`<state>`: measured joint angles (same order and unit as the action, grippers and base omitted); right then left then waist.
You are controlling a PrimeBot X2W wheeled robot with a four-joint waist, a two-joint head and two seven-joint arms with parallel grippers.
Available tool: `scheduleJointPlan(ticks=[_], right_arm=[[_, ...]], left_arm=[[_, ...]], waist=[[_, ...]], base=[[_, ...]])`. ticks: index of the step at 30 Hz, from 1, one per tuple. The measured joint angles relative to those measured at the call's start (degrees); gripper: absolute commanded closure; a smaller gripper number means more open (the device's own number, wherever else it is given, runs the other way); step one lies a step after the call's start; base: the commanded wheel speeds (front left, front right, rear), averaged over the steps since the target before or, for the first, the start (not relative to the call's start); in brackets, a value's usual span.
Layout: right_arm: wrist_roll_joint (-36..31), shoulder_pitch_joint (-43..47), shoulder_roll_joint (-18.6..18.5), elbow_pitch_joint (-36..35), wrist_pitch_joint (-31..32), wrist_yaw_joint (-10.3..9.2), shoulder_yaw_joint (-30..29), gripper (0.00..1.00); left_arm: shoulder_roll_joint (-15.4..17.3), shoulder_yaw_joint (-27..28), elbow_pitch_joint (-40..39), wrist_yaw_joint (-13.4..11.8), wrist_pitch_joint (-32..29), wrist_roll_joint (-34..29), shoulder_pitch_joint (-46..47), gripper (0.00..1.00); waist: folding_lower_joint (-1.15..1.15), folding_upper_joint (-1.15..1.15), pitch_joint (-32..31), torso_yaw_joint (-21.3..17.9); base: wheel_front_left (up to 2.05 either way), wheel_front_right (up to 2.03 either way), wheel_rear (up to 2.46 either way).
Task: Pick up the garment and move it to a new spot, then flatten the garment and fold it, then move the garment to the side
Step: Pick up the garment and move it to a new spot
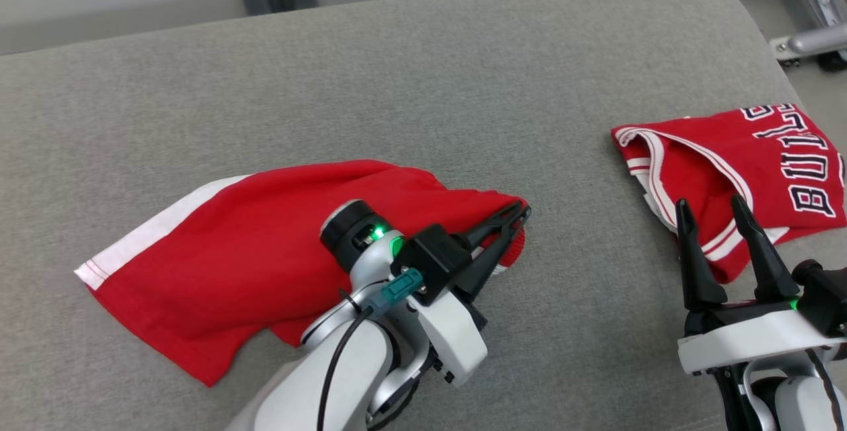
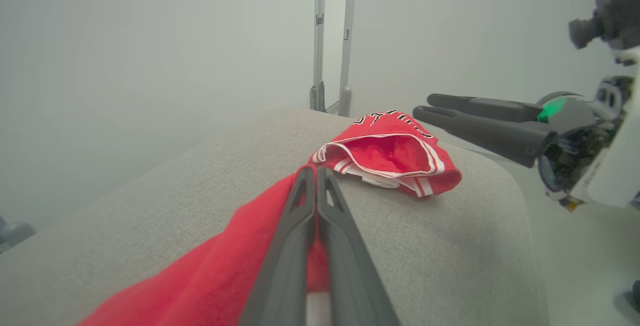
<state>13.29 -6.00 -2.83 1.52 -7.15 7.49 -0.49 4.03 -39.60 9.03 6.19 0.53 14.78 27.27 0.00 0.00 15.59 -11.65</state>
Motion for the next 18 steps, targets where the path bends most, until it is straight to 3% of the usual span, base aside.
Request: scheduleJointPlan(ticks=[6,7,8,9,14,18], right_arm=[[1.09,-0.66,0.00,1.79,-1.67,0.00,0.62,0.00],[1.30,-0.78,0.00,2.19,-1.81,0.00,0.74,0.00],[1.37,-0.86,0.00,2.60,-2.01,0.00,0.86,0.00],[1.49,-0.86,0.00,2.96,-2.19,0.00,0.88,0.00],[1.79,-1.66,0.02,4.32,-2.54,0.00,1.03,0.00],[1.23,-1.70,0.03,4.77,-2.54,0.00,1.23,0.00]], left_arm=[[-0.90,-3.86,4.70,0.40,0.09,1.92,1.19,1.00],[-0.88,-4.21,5.45,0.55,0.30,2.29,1.33,0.94],[-0.93,-4.68,6.23,0.64,0.45,2.88,1.33,0.52],[-0.93,-5.27,6.72,0.65,0.65,2.93,1.33,0.00],[-0.89,-6.90,7.03,0.88,1.83,4.98,1.35,0.00],[1.14,-5.61,6.12,0.75,2.45,6.67,0.81,0.00]], waist=[[0.00,0.00,2.72,-3.83],[0.00,0.00,3.09,-4.17],[0.00,0.00,3.41,-4.43],[0.00,0.00,3.66,-4.54],[0.00,0.00,3.23,-3.16],[0.00,0.00,1.93,-1.14]], base=[[0.00,0.00,0.00],[0.00,0.00,0.00],[0.00,0.00,0.00],[0.00,0.00,0.00],[0.00,0.00,0.00],[0.00,0.00,0.00]])
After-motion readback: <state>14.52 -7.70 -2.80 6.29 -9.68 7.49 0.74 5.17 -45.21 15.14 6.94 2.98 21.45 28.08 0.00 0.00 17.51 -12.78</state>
